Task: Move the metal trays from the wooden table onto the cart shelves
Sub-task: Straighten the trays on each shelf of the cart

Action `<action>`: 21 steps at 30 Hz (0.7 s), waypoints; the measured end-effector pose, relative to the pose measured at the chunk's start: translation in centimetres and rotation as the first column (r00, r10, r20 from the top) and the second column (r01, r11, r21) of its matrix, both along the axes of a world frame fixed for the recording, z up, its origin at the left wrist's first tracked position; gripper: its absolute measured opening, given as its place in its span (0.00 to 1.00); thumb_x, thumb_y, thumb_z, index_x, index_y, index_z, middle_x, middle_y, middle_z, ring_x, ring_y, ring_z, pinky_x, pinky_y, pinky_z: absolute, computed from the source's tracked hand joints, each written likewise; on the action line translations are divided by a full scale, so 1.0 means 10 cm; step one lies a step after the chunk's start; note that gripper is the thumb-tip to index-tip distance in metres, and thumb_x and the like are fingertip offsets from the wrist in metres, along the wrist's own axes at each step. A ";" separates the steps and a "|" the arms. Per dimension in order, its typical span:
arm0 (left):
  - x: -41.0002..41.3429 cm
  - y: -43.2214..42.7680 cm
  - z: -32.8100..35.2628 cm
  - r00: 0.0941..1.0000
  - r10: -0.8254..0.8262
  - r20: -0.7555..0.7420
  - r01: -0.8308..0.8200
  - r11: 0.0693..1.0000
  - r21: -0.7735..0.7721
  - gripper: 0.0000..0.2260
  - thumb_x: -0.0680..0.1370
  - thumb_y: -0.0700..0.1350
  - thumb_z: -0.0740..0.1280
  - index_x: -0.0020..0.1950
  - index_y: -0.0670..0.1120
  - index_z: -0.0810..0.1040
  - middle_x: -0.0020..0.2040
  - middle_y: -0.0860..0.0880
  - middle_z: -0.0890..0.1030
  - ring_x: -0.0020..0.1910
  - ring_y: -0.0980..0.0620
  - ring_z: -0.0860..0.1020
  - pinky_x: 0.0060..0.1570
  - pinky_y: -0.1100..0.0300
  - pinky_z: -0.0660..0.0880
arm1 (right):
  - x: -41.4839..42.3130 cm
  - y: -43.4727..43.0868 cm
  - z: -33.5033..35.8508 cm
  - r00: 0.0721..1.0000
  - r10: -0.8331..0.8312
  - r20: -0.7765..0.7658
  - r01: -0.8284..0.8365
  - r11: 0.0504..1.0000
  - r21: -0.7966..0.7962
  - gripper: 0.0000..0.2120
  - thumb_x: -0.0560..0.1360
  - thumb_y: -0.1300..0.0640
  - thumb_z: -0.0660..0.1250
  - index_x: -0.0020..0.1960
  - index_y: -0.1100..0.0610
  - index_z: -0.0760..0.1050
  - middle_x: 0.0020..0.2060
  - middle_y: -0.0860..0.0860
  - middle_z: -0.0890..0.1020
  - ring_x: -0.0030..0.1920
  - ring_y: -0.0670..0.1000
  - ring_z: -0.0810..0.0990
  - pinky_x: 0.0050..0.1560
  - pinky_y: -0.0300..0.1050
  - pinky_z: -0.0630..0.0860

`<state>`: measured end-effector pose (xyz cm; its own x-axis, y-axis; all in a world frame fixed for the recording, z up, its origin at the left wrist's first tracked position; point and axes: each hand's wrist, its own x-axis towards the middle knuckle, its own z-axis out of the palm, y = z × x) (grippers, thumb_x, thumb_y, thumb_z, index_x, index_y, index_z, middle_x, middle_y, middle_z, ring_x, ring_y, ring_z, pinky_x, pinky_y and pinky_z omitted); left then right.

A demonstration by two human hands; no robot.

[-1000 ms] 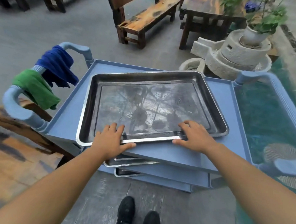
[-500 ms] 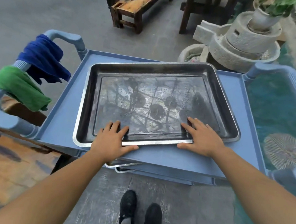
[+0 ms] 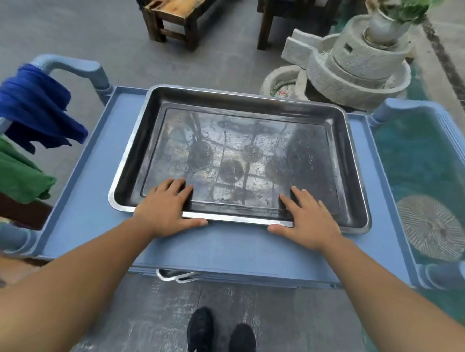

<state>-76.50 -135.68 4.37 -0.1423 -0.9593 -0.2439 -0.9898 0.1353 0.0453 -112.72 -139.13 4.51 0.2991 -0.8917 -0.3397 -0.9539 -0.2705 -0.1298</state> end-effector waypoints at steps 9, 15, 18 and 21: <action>-0.02 0.03 0.01 1.000 0.019 -0.008 -0.019 1.000 0.016 0.53 0.63 0.83 0.43 0.78 0.51 0.58 0.78 0.48 0.58 0.77 0.44 0.55 0.73 0.43 0.60 | 0.01 0.02 0.02 1.000 -0.016 0.005 0.016 0.999 0.029 0.54 0.59 0.14 0.44 0.78 0.41 0.48 0.80 0.47 0.46 0.79 0.51 0.43 0.76 0.61 0.48; -0.03 0.19 0.04 1.000 0.020 -0.014 -0.020 0.999 0.030 0.53 0.63 0.83 0.43 0.78 0.51 0.57 0.79 0.48 0.58 0.77 0.44 0.56 0.72 0.43 0.61 | -0.01 0.15 0.02 1.000 -0.020 0.020 0.019 0.999 0.045 0.54 0.58 0.14 0.45 0.78 0.40 0.48 0.80 0.46 0.46 0.79 0.51 0.43 0.76 0.62 0.48; -0.05 0.34 0.03 1.000 0.024 -0.014 -0.024 0.999 0.040 0.53 0.63 0.83 0.43 0.79 0.52 0.56 0.79 0.48 0.57 0.77 0.43 0.55 0.73 0.42 0.61 | -0.04 0.27 0.02 1.000 -0.008 0.017 0.007 0.999 0.047 0.54 0.59 0.14 0.45 0.78 0.40 0.47 0.80 0.46 0.45 0.79 0.50 0.43 0.76 0.62 0.48; -0.07 0.49 0.04 0.999 0.037 -0.023 -0.036 0.998 0.048 0.53 0.63 0.83 0.43 0.79 0.52 0.55 0.79 0.48 0.56 0.78 0.44 0.54 0.73 0.42 0.60 | -0.05 0.39 0.04 1.000 0.000 0.019 -0.001 0.999 0.051 0.55 0.58 0.14 0.45 0.78 0.41 0.48 0.80 0.46 0.46 0.79 0.50 0.44 0.76 0.62 0.48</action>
